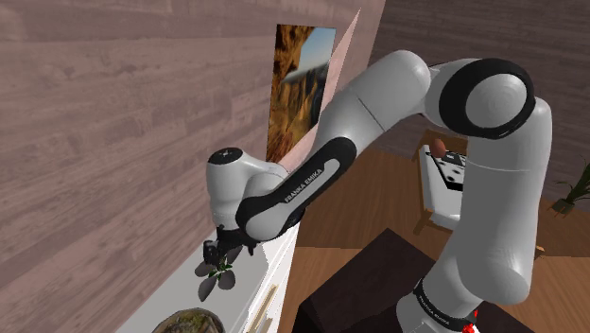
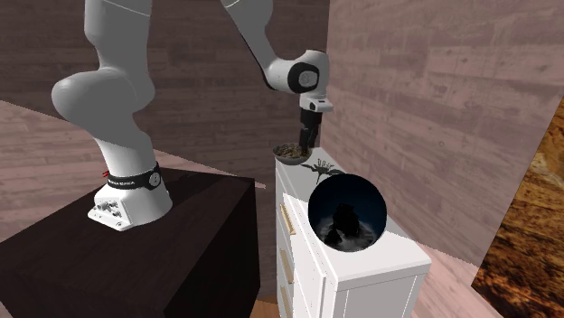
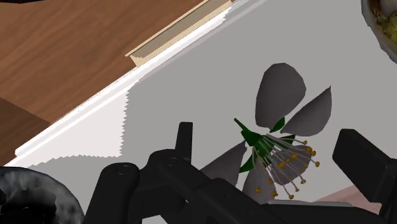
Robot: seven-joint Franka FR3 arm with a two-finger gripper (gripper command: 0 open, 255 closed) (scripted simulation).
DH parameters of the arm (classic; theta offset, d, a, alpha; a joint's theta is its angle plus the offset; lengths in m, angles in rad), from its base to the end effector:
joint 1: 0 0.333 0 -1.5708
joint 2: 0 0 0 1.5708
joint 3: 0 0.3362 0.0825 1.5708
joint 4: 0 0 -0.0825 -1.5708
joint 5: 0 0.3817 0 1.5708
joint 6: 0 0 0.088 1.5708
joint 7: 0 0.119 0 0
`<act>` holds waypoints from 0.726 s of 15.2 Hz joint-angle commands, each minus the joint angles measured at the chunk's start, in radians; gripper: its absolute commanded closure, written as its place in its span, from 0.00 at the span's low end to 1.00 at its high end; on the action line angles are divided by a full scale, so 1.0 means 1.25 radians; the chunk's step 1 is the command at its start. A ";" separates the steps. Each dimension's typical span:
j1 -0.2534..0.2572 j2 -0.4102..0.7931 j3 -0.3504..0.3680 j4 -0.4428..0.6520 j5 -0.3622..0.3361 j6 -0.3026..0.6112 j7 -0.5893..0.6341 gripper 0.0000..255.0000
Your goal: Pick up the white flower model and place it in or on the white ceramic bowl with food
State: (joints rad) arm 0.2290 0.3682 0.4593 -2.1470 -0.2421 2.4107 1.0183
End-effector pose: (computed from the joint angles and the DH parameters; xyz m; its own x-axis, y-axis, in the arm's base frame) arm 0.4415 0.3564 0.2493 0.9854 -0.1663 -0.0359 -0.1648 -0.9855 0.0401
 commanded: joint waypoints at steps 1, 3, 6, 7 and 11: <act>0.030 0.065 -0.014 0.051 -0.027 0.005 0.039 0.00; 0.047 0.098 -0.023 0.080 -0.037 0.006 0.055 0.00; 0.056 0.122 -0.034 0.079 -0.052 0.029 0.065 0.00; 0.059 0.131 -0.038 0.079 -0.057 0.037 0.068 0.00; 0.069 0.161 -0.053 0.082 -0.075 0.064 0.080 0.00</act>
State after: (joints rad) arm 0.3121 0.5609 0.3976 -2.0451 -0.3301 2.4817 1.1140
